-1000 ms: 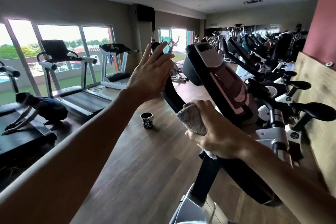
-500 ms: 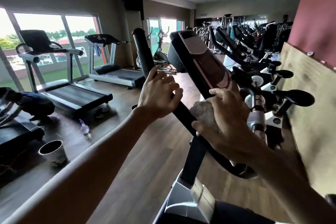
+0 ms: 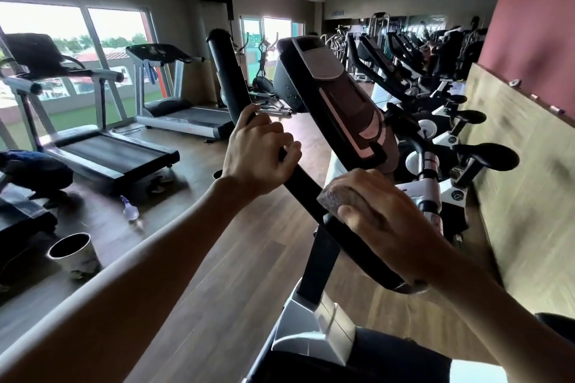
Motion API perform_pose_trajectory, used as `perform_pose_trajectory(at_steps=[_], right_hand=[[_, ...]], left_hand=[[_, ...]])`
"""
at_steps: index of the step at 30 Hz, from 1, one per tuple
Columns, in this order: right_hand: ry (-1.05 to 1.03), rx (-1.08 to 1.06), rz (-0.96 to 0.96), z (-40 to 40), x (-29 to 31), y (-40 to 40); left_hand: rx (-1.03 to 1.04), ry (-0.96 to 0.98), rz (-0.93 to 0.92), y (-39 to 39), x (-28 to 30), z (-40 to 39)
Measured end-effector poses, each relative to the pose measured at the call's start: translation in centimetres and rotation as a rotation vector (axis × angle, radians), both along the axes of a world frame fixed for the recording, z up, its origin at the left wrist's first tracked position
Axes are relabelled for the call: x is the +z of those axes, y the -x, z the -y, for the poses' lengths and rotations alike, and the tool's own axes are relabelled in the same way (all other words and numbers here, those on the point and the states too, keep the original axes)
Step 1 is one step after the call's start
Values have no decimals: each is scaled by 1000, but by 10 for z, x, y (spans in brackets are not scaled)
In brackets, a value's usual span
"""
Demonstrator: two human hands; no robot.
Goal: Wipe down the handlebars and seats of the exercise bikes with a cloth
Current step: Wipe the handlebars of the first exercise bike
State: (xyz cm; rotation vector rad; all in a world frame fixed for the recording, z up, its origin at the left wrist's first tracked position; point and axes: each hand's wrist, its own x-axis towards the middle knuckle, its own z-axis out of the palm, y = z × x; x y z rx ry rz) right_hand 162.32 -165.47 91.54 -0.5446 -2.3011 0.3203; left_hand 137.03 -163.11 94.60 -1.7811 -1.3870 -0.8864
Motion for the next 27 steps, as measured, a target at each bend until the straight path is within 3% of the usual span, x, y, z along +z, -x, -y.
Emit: perform_pose_trajectory(at_steps=[4,9,14,19,24,27], right_hand=[[108,-145,-19,-14,12,16],[-102,31,55,4,10,11],[121,-26,-38,-17,6,9],[-21,-32,-16,9,-6,5],[133,-74,-62,-12,-2,13],[67,-141,-75,0,-5,18]], left_hand=[[1,-16,14,-2,-1,-1],[-20,-65,7,0,-3,-4],[-30,-84,14,0,-4,-3],[18,-28,-15,-2,-2,-1],[72,69,-54,-6,4,4],[116,138,-59,-10,8,6]])
